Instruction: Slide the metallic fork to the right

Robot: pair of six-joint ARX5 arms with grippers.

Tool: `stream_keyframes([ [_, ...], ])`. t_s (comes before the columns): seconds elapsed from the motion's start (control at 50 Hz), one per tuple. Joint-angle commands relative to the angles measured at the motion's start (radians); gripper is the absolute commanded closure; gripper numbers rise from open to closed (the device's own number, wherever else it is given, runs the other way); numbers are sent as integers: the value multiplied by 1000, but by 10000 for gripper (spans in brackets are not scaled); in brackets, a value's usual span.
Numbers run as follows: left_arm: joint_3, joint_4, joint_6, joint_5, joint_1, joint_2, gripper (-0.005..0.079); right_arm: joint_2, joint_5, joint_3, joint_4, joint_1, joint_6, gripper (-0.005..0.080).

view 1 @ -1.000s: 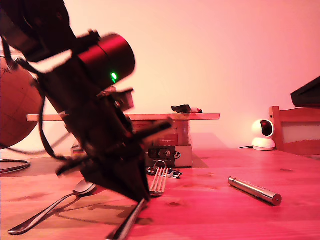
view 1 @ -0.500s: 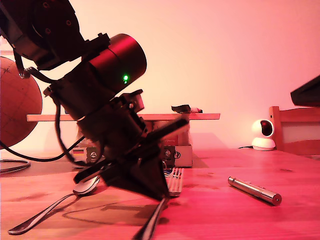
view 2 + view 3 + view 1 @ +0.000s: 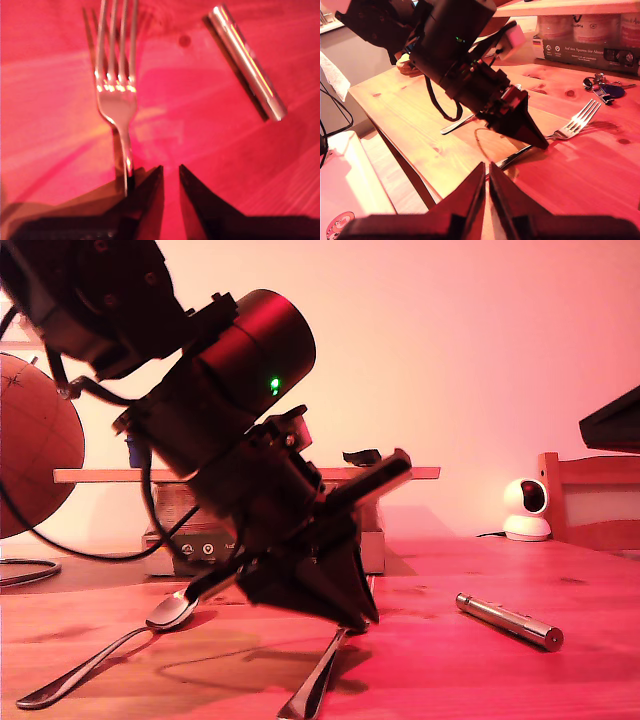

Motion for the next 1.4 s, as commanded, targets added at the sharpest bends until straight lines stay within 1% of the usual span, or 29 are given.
stream_keyframes([
  [0.0,52,-24,-2,-3,6,7,669,-5,-8,11,11,5,8,765],
  [0.06,82,-91,-2,-26,6,6,691,-5,-8,11,11,5,8,765],
  [0.08,92,-118,64,-35,6,6,697,-5,-8,11,11,5,8,765],
  [0.18,117,-219,64,-70,6,6,697,-5,-8,11,10,5,8,765],
  [0.22,123,-247,64,-88,6,6,674,-5,-8,11,11,5,8,765],
  [0.3,130,-291,64,-111,6,6,579,-5,-8,11,10,5,8,765],
  [0.34,130,-300,64,-119,7,6,552,-5,-8,11,11,5,8,765],
  [0.36,130,-303,64,-121,7,6,550,-5,-8,11,11,5,8,764],
  [0.38,130,-304,161,-121,7,6,550,-5,-8,11,11,5,8,765],
  [0.82,130,-284,160,-119,5,31,550,-5,-8,11,11,5,8,765],
  [0.96,130,-267,160,-93,5,53,550,-5,-8,11,11,5,8,765],
  [1.26,130,-256,155,-84,3,70,550,-5,-8,11,11,5,8,765],
  [1.38,130,-247,147,-59,3,71,550,-5,-8,11,11,5,8,765],
])
